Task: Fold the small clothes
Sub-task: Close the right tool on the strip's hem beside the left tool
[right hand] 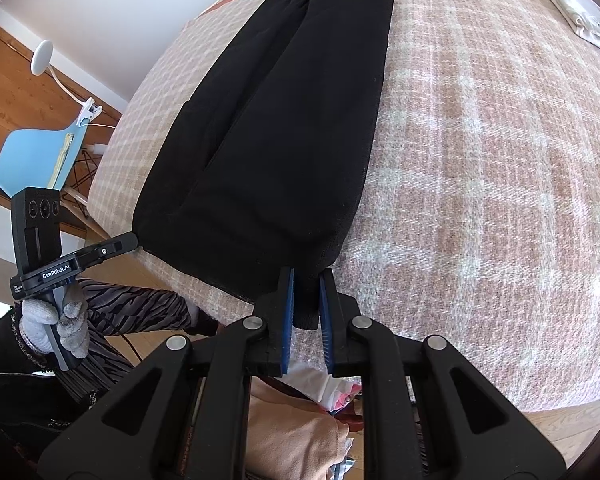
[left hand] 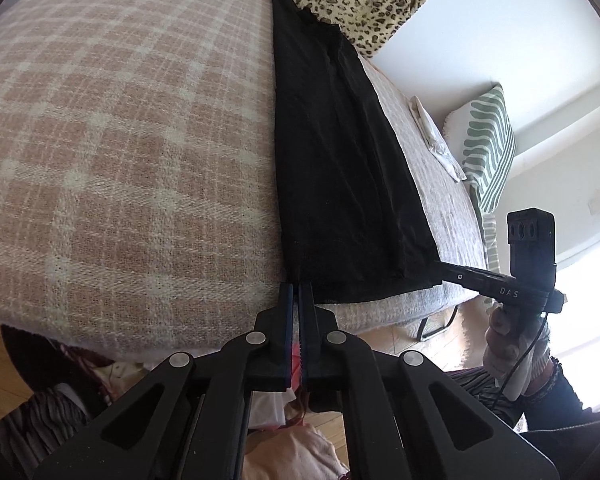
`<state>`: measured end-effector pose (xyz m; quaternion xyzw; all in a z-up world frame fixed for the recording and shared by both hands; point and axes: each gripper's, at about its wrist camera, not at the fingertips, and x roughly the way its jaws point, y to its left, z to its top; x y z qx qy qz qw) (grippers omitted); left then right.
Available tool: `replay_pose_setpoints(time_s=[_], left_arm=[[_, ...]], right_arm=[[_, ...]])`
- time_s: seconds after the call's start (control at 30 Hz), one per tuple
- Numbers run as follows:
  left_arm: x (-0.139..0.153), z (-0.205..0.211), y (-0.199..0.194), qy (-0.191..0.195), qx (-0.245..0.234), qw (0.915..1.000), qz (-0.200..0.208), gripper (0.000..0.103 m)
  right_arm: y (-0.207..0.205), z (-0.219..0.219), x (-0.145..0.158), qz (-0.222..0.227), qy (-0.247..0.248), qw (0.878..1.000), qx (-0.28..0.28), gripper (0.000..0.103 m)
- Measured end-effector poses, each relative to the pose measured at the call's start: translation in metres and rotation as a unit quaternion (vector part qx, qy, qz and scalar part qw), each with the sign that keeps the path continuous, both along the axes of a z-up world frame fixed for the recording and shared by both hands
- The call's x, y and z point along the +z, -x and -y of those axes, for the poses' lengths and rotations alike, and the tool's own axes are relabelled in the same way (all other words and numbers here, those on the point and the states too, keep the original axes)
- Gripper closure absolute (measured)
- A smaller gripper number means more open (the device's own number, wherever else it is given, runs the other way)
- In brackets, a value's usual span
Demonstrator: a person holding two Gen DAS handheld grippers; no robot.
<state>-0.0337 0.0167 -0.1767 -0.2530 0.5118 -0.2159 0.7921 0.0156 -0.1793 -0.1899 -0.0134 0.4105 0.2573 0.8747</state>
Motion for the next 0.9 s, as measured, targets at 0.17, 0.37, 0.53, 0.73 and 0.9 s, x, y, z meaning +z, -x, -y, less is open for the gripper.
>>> replay_pose_setpoints(time_s=[0.17, 0.37, 0.53, 0.73, 0.9], left_arm=[[0.005, -0.008, -0.001, 0.015, 0.013, 0.9998, -0.007, 0.079], [0.006, 0.0, -0.011, 0.01, -0.001, 0.9999, -0.003, 0.069], [0.002, 0.005, -0.021, 0.021, -0.007, 0.9996, -0.015, 0.099], [0.019, 0.017, -0.024, 0.043, -0.033, 0.9985, 0.002, 0.1], [0.031, 0.02, -0.037, 0.076, -0.036, 0.9965, 0.002, 0.1]], right_arm=[[-0.003, 0.008, -0.001, -0.018, -0.028, 0.999, 0.011, 0.076], [0.0, 0.001, 0.0, -0.005, -0.011, 1.0, 0.02, 0.07], [-0.002, 0.005, 0.0, -0.009, -0.02, 1.0, 0.014, 0.077], [-0.011, 0.02, -0.003, -0.054, -0.087, 0.995, 0.009, 0.093], [-0.012, 0.026, 0.01, -0.061, -0.143, 0.988, 0.022, 0.094]])
